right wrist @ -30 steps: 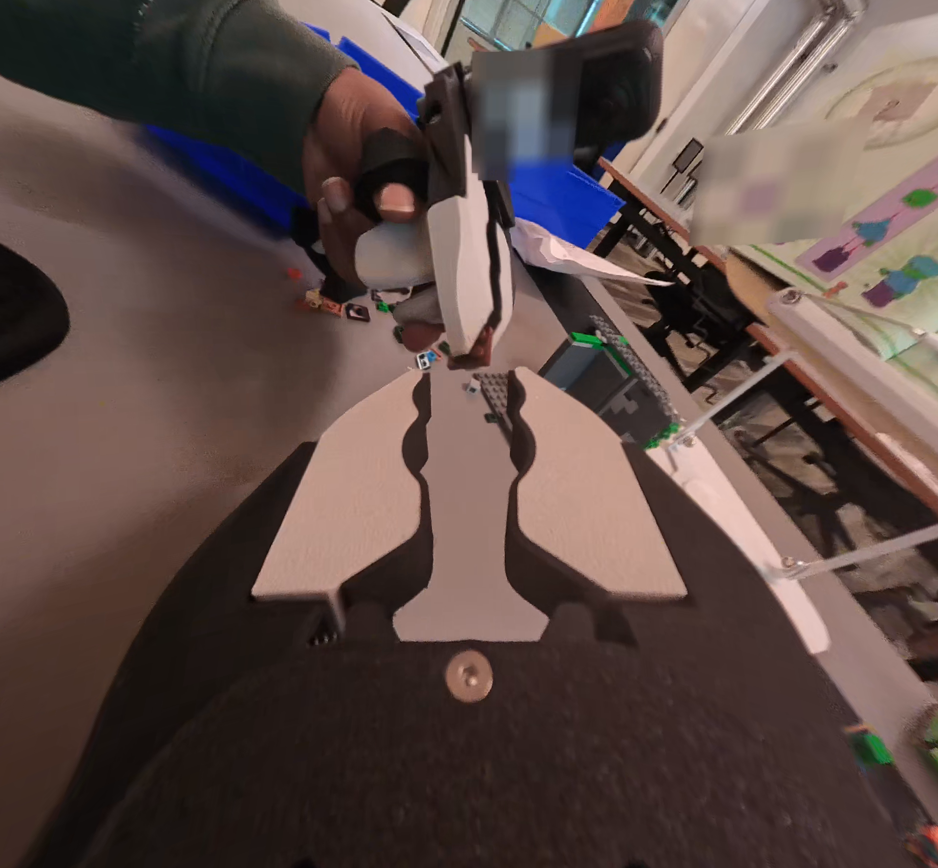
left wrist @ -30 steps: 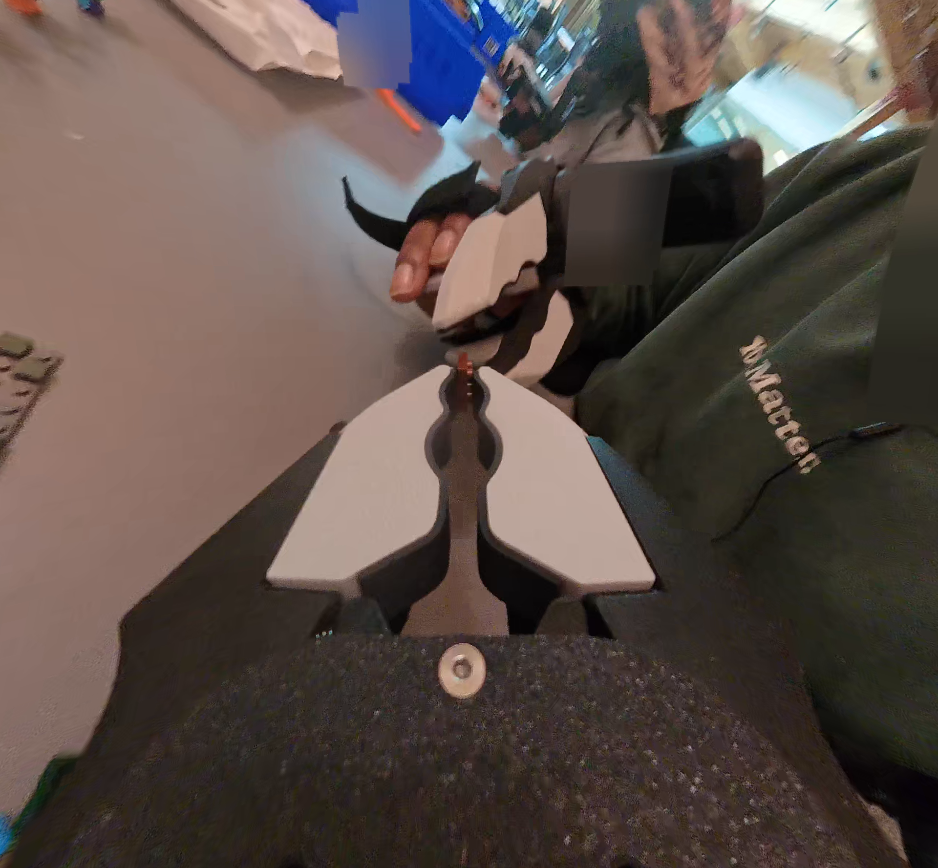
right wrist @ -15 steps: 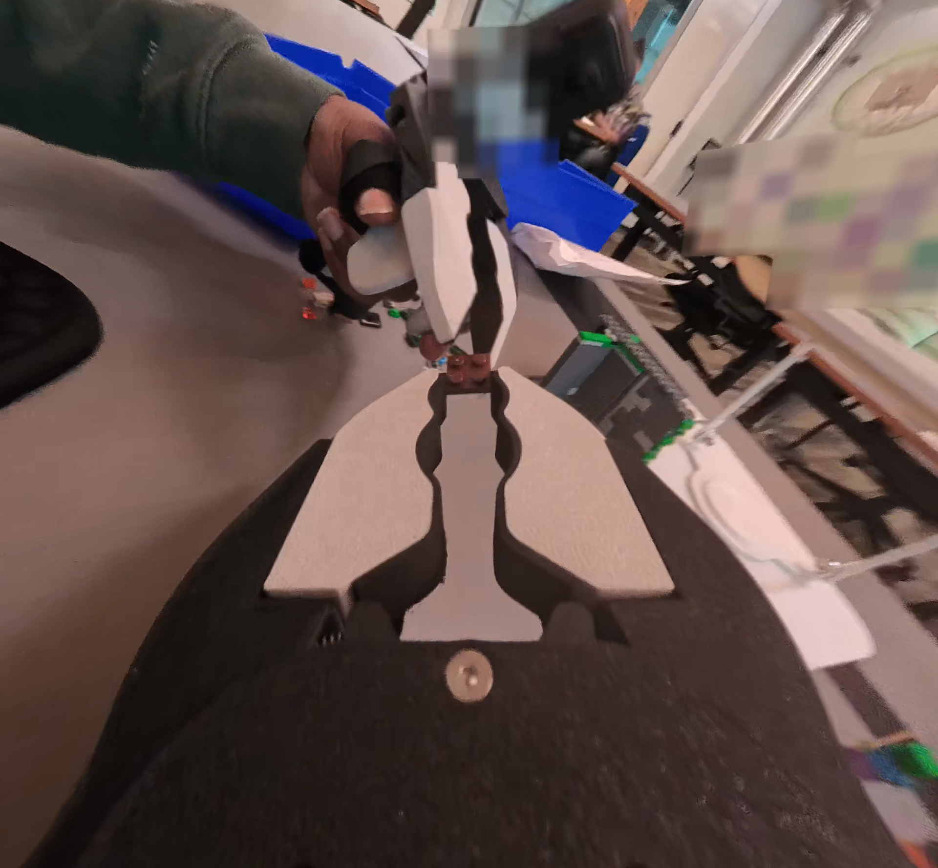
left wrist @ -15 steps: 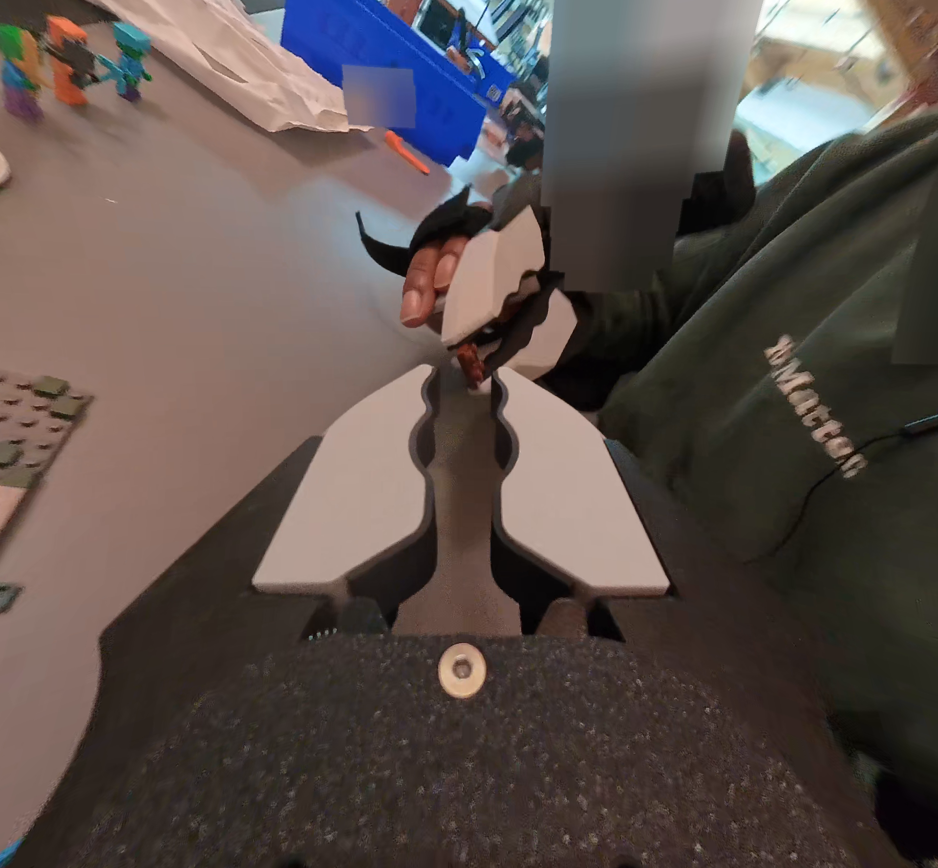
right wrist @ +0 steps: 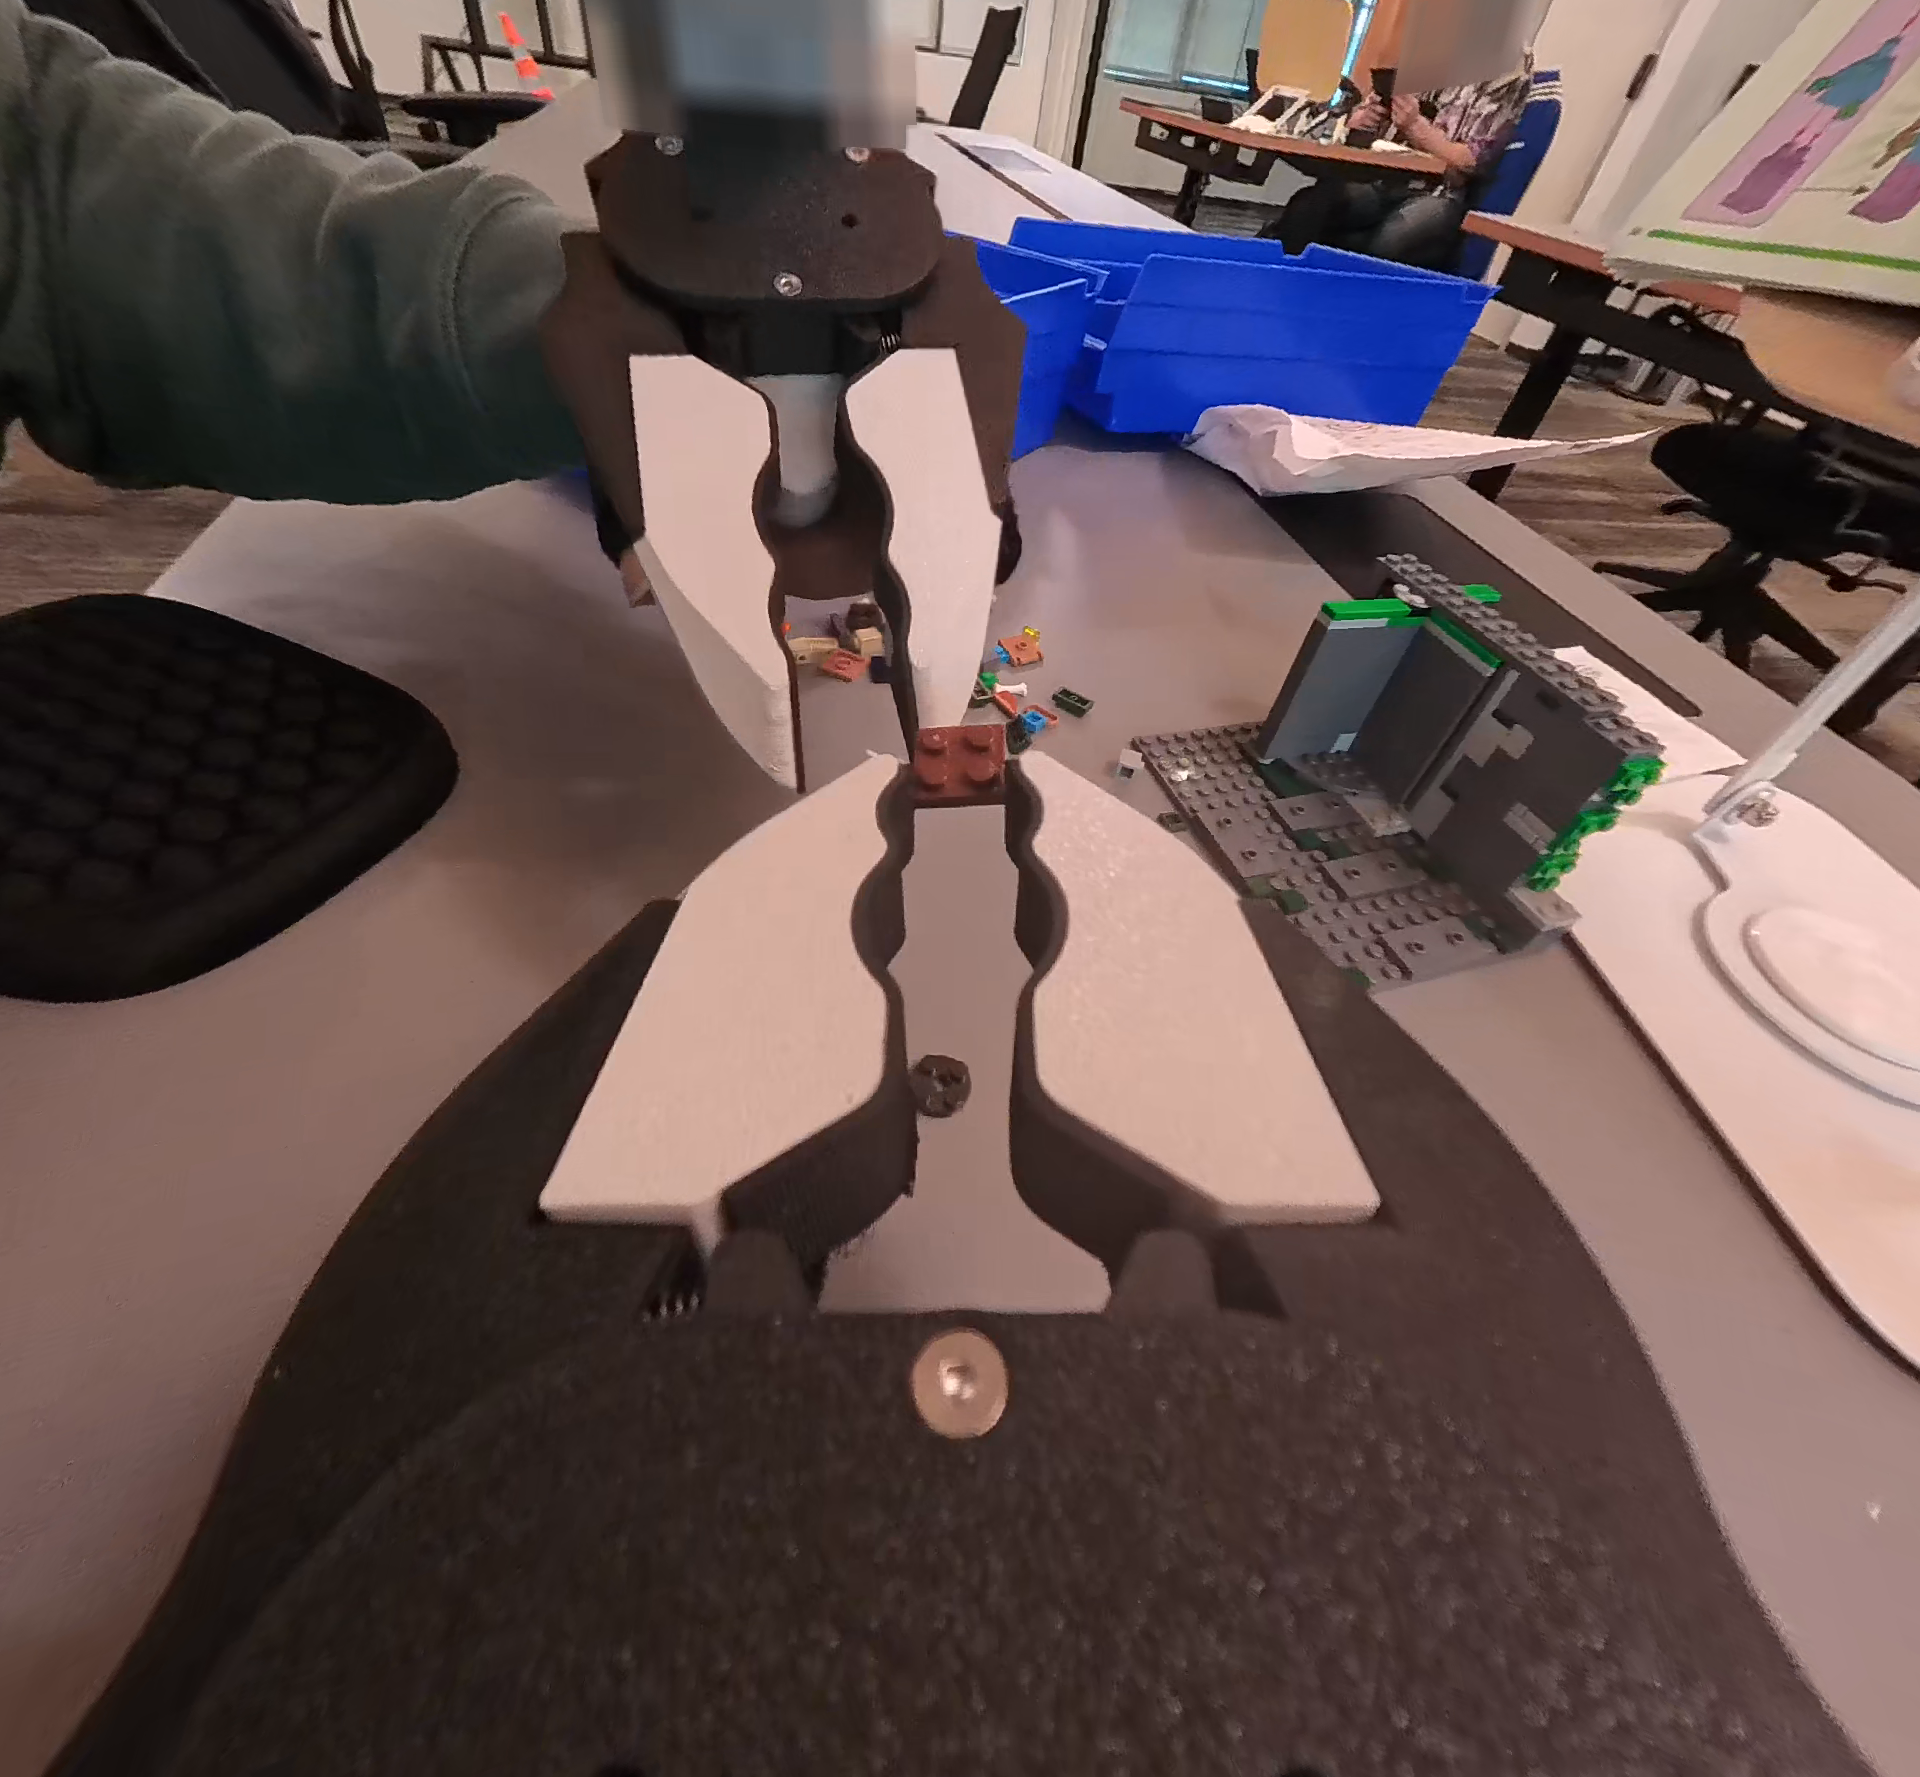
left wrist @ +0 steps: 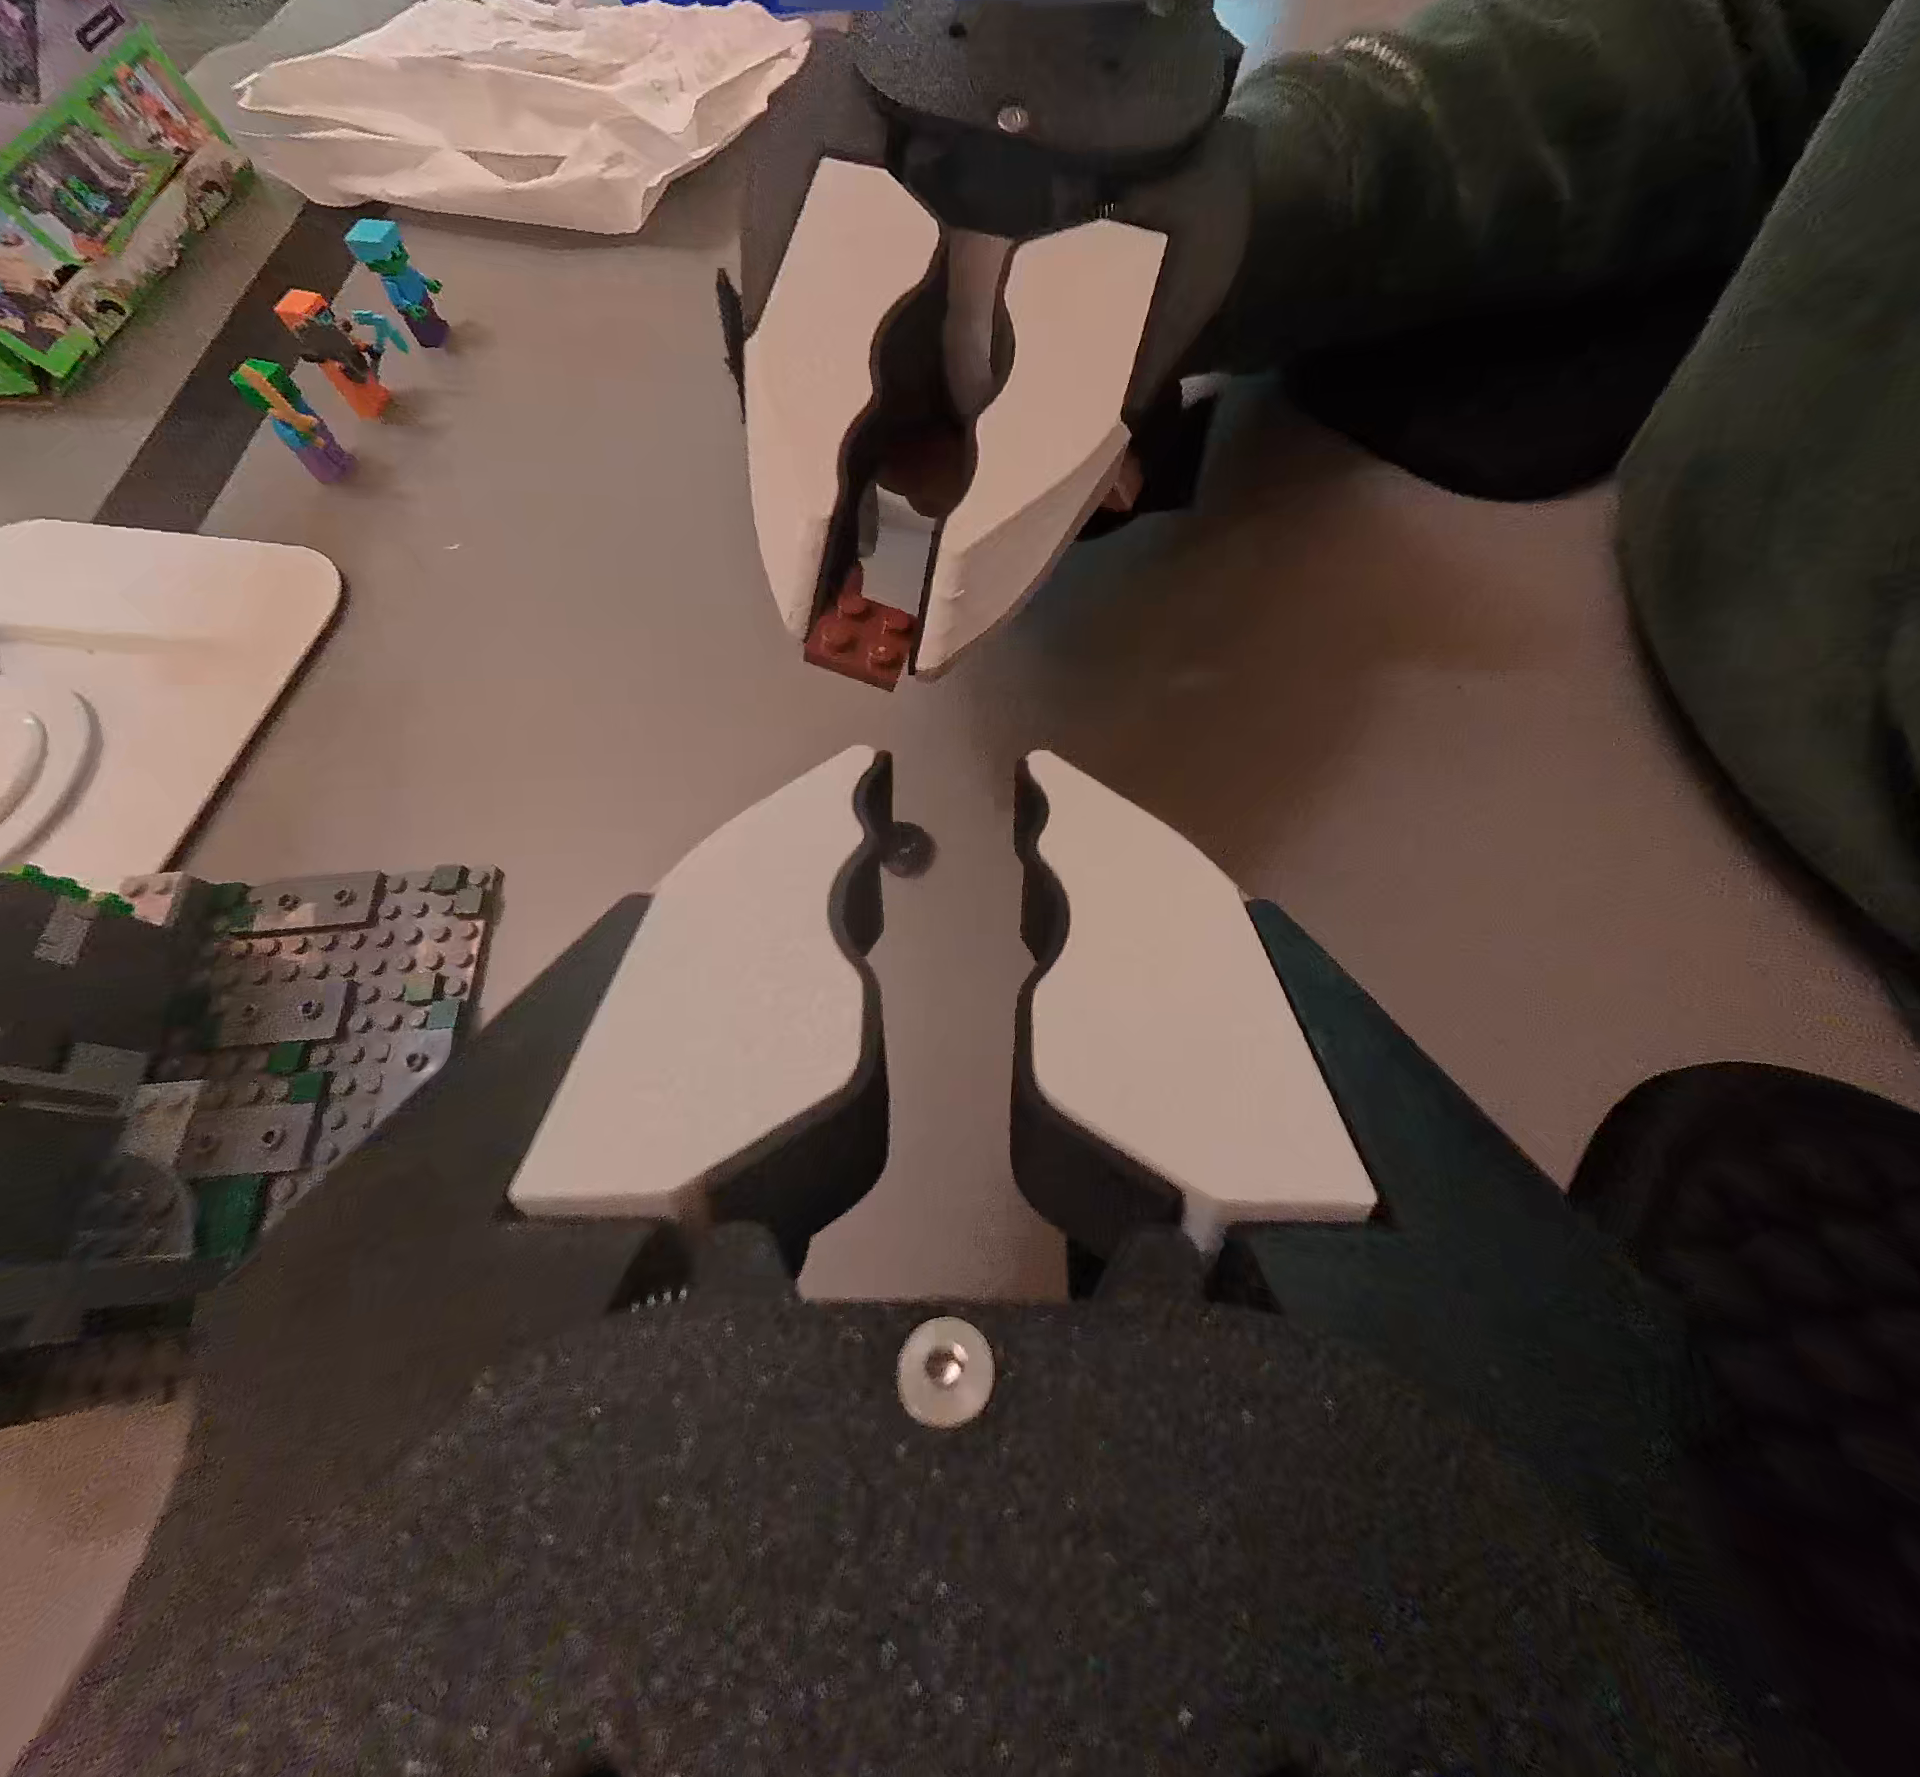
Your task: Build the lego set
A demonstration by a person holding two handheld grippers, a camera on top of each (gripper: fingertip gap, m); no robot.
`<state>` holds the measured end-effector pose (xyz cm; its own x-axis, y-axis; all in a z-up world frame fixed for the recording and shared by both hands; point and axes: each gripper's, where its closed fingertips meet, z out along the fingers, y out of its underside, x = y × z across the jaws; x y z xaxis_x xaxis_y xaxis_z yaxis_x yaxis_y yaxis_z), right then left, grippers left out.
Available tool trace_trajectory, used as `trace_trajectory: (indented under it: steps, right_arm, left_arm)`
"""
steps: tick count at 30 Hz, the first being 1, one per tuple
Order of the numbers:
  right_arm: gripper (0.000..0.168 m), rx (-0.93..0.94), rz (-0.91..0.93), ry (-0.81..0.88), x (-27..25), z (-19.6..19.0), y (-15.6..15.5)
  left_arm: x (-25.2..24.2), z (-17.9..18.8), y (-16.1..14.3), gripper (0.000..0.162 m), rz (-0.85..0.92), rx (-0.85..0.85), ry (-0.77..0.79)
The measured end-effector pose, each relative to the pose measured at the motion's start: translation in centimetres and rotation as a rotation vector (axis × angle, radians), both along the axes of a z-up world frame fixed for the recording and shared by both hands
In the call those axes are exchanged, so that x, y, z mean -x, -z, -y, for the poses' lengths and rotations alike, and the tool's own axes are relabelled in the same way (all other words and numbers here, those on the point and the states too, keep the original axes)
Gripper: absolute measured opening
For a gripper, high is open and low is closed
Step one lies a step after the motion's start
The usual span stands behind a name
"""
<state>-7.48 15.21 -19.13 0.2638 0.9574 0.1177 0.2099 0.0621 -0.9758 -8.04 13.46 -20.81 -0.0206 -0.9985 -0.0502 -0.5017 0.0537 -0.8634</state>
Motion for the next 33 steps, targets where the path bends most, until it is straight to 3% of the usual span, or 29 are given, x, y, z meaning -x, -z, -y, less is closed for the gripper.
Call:
trace_trajectory:
  steps: [14, 23, 33]
  right_arm:
    - [0.016, 0.181, -0.188, -0.051, -0.8, -0.2, -2.0]
    - [0.016, 0.135, -0.104, -0.159, 0.0, 1.8, -0.8]
    - [0.016, 0.107, -0.017, -0.245, 0.6, 3.5, 0.6]
  left_arm:
    - [-0.3, -0.6, -1.2, 0.019, 0.045, -0.198, -0.052]
    - [-0.7, 0.1, -2.2, 0.021, 0.115, -0.162, -0.028]
    - [-0.8, 1.7, -0.9, 0.018, 0.09, -0.131, 0.039]
